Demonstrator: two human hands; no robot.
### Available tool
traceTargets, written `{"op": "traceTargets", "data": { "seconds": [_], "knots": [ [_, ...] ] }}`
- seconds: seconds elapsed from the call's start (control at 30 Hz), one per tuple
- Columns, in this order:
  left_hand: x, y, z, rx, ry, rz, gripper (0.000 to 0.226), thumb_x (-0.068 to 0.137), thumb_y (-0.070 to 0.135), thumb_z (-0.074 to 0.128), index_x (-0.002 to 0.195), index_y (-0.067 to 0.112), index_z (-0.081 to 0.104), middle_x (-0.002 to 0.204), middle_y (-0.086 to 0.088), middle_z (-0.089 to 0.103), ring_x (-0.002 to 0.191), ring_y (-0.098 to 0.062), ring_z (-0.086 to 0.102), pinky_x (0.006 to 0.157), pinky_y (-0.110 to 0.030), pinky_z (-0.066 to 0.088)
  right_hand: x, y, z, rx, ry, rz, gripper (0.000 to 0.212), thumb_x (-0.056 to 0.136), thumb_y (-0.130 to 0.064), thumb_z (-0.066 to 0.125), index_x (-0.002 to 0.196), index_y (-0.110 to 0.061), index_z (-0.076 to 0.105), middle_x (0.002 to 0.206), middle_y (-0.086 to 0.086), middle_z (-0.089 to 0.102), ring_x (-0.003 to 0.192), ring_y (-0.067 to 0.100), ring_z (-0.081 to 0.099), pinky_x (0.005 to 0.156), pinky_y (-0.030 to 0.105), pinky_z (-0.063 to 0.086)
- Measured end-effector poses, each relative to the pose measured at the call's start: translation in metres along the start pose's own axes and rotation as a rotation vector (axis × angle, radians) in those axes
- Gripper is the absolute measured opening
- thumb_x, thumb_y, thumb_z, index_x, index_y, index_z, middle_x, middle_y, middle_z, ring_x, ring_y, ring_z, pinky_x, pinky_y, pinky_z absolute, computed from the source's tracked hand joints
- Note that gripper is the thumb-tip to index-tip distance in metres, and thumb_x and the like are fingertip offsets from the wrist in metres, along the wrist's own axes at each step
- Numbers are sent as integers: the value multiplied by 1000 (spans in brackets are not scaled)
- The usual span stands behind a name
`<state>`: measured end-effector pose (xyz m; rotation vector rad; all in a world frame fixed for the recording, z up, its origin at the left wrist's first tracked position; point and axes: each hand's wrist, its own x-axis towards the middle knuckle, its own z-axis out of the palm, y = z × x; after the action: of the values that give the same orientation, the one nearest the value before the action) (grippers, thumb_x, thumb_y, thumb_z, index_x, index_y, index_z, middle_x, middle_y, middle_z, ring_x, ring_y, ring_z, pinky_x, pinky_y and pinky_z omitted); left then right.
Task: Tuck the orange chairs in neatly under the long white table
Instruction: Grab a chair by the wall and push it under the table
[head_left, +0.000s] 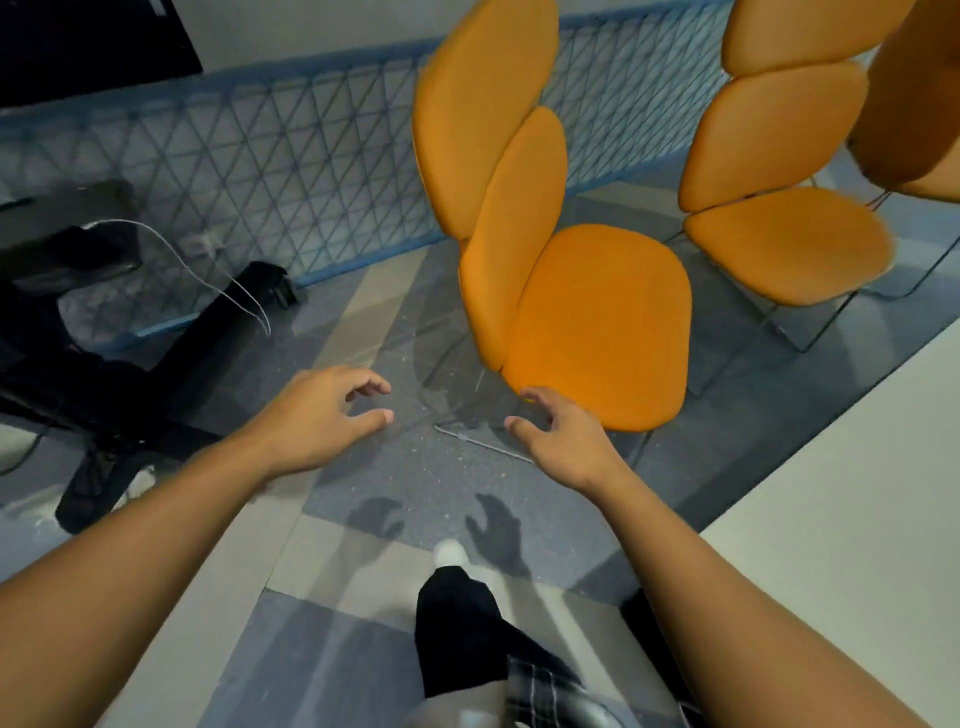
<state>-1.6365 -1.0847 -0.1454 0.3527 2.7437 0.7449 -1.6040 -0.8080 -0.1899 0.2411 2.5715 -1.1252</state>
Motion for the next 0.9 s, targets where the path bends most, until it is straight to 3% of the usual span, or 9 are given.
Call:
{"op": "traceTargets", "data": {
  "seconds": [0.17,0.33,0.43,0.67,0.9],
  "knots": [
    [87,-13,-37,-17,-12,-23,30,86,40,69,114,29,65,118,7,64,107,-12,58,91,-33,46,76,-23,-26,83,34,98,60,100,-55,49,151,-24,41,156,2,42,138,27,43,107,41,39],
    [160,-24,-72,-12,-26,-13,34,86,41,68,117,27,64,118,8,63,108,-12,58,96,-36,46,133,-47,-54,123,106,127,61,99,-56,51,151,-27,40,157,1,41,138,26,45,107,43,41],
    [202,-30,-90,5,-19,4,34,86,41,68,117,28,64,115,11,61,106,-9,56,91,-30,43,163,-66,-68,155,175,120,61,98,-58,54,151,-30,40,156,-2,41,138,24,45,108,46,42],
    [301,-56,-121,53,-77,92,30,84,48,67,112,36,62,117,12,62,105,-11,57,89,-32,45,209,-123,-96,255,323,87,59,97,-56,56,148,-29,44,152,-2,46,135,21,47,106,44,46],
    [392,-68,-154,74,-129,245,31,86,45,67,114,32,64,114,11,62,107,-13,58,88,-35,45,250,-200,-102,328,512,104,60,94,-60,56,144,-28,50,145,-2,53,131,17,50,104,40,46]
  ]
}}
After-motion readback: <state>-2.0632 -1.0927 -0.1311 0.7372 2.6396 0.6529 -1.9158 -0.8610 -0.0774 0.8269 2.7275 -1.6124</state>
